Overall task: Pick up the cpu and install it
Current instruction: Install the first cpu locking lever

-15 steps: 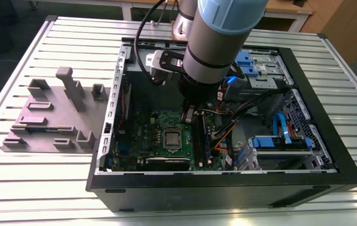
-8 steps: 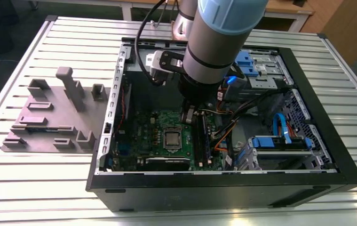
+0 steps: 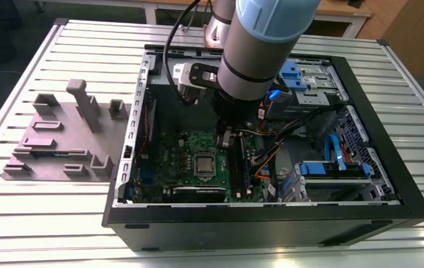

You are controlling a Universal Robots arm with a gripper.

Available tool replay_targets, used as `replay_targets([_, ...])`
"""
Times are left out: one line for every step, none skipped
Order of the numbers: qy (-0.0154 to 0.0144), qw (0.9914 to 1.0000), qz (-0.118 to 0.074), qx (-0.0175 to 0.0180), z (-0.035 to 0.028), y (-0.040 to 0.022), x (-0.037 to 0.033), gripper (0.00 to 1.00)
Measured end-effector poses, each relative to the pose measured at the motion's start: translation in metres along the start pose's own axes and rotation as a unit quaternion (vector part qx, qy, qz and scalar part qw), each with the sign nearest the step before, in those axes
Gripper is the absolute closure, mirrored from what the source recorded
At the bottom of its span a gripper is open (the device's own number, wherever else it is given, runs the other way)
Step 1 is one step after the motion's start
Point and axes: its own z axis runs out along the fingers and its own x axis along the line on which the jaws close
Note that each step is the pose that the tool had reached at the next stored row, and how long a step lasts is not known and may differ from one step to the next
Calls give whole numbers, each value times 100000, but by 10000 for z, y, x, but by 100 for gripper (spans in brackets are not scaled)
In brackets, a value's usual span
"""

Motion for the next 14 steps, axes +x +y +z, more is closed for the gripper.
replay_targets([25,100000,-149,-12,0,0,1,89])
replay_targets([33,100000,-272,-19,0,-1,4,89])
replay_targets([43,99999,-362,-27,0,-1,8,89])
replay_targets([42,99999,-385,-27,0,-2,12,89])
replay_targets([51,99999,-420,-32,0,-3,17,89])
replay_targets([44,99999,-465,-37,1,-4,20,89])
replay_targets([58,99999,-520,-44,2,-7,20,89])
replay_targets([60,99999,-541,-47,2,-9,20,89])
replay_targets([63,99998,-550,-51,4,-9,21,89])
replay_targets([55,99998,-560,-49,5,-10,21,89])
replay_targets([59,99998,-567,-50,5,-11,22,89])
replay_targets([52,99998,-572,-49,6,-12,24,89])
replay_targets([54,99998,-571,-49,7,-12,26,89])
replay_targets([58,99998,-571,-50,10,-12,27,89])
